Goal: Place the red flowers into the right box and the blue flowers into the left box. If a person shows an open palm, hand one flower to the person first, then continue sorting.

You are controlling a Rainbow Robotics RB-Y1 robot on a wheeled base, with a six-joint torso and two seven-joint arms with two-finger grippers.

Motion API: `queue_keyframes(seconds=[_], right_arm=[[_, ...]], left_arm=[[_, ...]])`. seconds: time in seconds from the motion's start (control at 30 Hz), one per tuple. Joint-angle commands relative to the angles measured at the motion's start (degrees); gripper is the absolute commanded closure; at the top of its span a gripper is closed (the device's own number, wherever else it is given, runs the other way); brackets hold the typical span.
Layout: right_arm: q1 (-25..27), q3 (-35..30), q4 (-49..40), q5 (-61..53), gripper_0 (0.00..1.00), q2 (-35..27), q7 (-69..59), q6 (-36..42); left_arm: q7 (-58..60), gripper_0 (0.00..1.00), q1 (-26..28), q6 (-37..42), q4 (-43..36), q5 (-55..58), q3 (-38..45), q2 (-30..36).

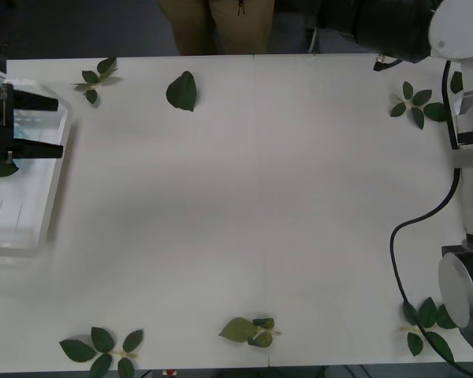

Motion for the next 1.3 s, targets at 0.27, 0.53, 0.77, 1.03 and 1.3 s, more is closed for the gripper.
queue_keyframes(seconds=[0.27,0.53,0.77,1.03,1.3], right_arm=[[1.3,11.4,-15.4,17.4,1.00,1.5,-20.6,-2.1],[2.3,11.3,-16.2,17.6,1.00,1.5,-20.6,-3.1],[2.3,11.3,-16.1,17.8,1.00,1.4,-20.5,-3.4],[2.4,11.3,-16.2,17.8,1.00,1.5,-20.0,-3.4],[2.3,11.3,-16.2,17.7,0.15,1.4,-19.7,-3.9]], left_arm=[[10.7,0.00,2.0,10.9,8.7,-7.8,14.9,-17.9],[10.7,0.00,2.0,2.6,7.9,-4.2,7.0,-18.5],[10.7,0.00,2.1,-4.1,6.8,1.4,-0.8,-18.4],[10.7,0.00,2.1,-5.8,6.7,2.7,-2.8,-18.4],[10.7,0.00,2.2,-5.8,6.7,2.7,-3.8,-18.4]])
